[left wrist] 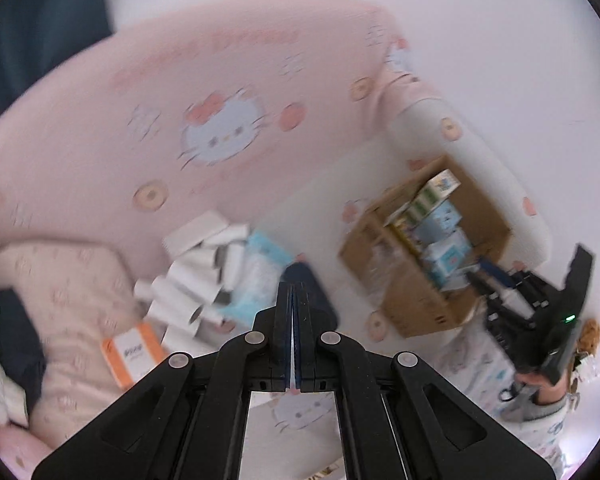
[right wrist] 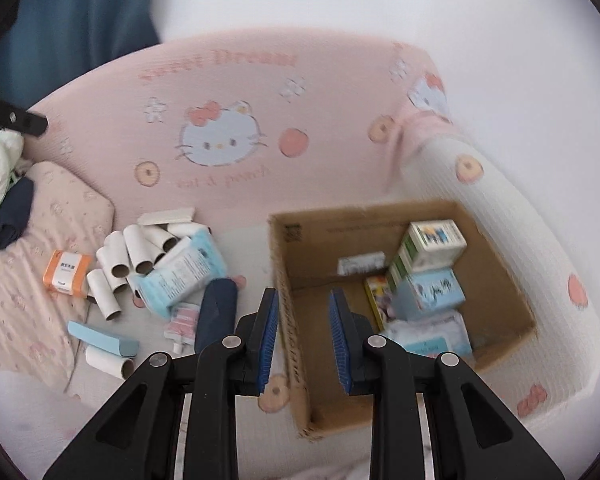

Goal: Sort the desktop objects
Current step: 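Withdraw both grippers from the box and move back to the pile, then close both grippers on the orange-and-white tissue pack from opposite sides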

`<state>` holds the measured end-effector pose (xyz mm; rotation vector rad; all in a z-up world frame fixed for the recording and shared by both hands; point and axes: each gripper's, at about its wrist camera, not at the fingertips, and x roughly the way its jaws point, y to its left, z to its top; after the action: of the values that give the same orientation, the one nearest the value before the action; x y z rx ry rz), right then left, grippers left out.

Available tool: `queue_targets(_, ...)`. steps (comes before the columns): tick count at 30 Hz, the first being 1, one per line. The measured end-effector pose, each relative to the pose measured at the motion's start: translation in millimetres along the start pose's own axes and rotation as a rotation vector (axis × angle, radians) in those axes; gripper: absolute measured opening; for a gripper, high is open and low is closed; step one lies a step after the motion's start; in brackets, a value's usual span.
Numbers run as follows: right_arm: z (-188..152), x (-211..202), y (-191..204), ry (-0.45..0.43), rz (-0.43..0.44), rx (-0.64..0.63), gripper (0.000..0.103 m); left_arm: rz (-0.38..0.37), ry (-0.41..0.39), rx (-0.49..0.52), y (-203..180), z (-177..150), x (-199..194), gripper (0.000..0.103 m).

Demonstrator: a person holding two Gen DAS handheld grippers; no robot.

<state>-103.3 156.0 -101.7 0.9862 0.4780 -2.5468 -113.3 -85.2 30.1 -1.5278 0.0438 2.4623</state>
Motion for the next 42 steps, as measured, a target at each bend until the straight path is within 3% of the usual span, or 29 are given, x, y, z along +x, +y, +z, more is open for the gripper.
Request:
queue_targets(7,3.2,10.7,45.8,0.016,-0.021,-0.105,0.022,-0.008,0.054,-0.084,49.5,-62.1,50.2,0.000)
queue_targets(11,1.5,13.8,86.5,-0.019,-0.085,-0.247,0.022,0.059,0.014,-0.069,54.8,-79.9,66.7,0.000)
queue_targets(16,2.5,16.1,117.7,-0.098,0.012,-0.367,0.022,0.063,-0.058,-0.046,52.9,-90.9,79.4,0.001)
queue_targets(20,1.8,32.0,128.0,-0.111,0.023,-0.423,0.022,0.035,-0.110,-0.067,50.4,-105.9,92.8,0.003)
queue_targets(22,1.6,41.5,131.1,-0.110,0.081,-0.429,0.022,0.031,-0.135,-0.077,50.7,-115.3,100.7,0.009)
queue_targets(24,1.1,51.6,133.5,-0.096,0.164,-0.429,0.022,0.065,-0.158,-0.085,52.6,-122.9,107.2,0.037)
queue_targets(26,0.3,64.2,135.6,-0.079,0.231,-0.430,0.022,0.119,-0.168,-0.107,56.8,-131.2,116.0,0.047)
queue_targets(30,-2.6,92.2,136.7,-0.013,0.261,-0.402,0.022,0.153,-0.166,-0.153,67.0,-146.8,130.8,0.048)
queue_targets(34,-12.1,102.5,141.2,0.030,0.391,-0.387,0.023,0.139,-0.145,-0.285,91.8,-169.4,142.4,0.048)
queue_targets(37,-21.2,110.8,156.4,0.070,0.438,-0.400,0.028,0.140,-0.164,-0.389,116.7,-189.4,144.8,0.048)
queue_targets(42,-32.7,121.6,192.7,0.042,0.541,-0.450,0.034,0.200,-0.174,-0.421,143.9,-204.6,143.8,0.054)
